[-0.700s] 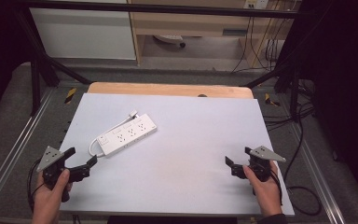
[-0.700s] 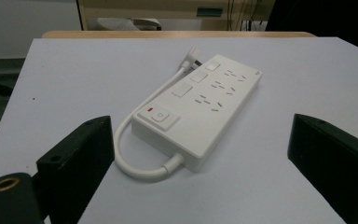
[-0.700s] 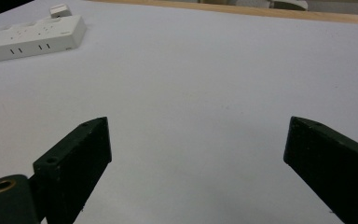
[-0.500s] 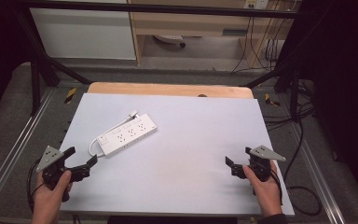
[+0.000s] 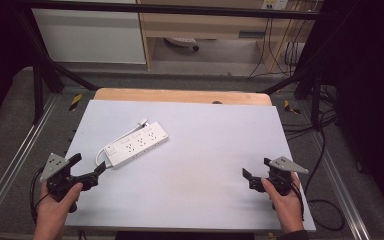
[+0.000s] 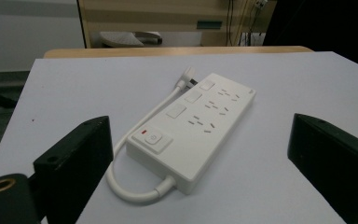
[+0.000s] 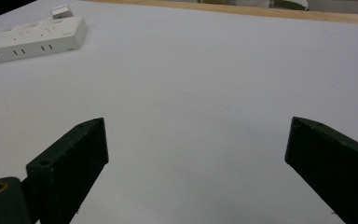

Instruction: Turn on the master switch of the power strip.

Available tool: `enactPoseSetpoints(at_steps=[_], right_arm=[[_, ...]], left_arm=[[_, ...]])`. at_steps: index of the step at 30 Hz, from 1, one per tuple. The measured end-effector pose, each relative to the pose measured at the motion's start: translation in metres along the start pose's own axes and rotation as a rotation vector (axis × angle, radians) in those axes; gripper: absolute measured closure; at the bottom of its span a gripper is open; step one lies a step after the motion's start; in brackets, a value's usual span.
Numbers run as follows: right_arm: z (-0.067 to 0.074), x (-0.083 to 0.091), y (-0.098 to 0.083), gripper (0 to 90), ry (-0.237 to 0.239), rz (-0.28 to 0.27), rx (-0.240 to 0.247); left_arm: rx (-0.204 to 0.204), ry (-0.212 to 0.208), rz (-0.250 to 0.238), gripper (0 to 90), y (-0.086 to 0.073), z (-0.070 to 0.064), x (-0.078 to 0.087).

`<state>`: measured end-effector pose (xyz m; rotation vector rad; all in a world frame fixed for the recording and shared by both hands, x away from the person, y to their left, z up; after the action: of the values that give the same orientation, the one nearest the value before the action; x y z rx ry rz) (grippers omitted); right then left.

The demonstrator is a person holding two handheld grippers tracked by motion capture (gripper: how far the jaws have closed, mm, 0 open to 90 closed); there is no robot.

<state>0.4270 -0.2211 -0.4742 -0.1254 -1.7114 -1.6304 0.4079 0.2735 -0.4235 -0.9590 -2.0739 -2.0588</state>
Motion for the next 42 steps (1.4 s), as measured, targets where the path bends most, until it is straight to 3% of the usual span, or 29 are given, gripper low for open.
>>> enactPoseSetpoints(at_steps=[6,14,22,38,42], right_arm=[[0.002,0.0,0.001,4.7,0.009,0.0,0.005],[0.004,0.0,0.001,4.2,0.012,-0.001,0.011],[0.005,0.001,0.001,3.9,0.024,-0.006,0.013],[0.001,0.0,0.004,5.5,-0.02,-0.034,0.039],[0.0,-0.002,0.003,6.8,-0.008,-0.035,0.011]], left_arm=[[-0.013,0.018,0.002,6.7,0.01,-0.001,-0.003],[-0.011,0.011,-0.044,6.7,0.031,0.001,-0.006],[-0.006,0.015,-0.04,6.3,0.037,0.01,-0.01],[-0.013,0.014,-0.03,6.0,0.045,0.015,-0.026],[-0.013,0.014,-0.02,6.0,0.047,0.018,-0.031]])
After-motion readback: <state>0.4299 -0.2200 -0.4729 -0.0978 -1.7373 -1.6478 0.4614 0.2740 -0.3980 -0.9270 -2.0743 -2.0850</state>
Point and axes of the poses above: each handheld gripper's, and its own axes: x roughly backward along the jaws, y roughly out of its top, z roughly to its left, the point moved 10 cm from there along -x, roughly forward along the jaws, and after that the axes turned 8 degrees about z, right-handed, at the moved point
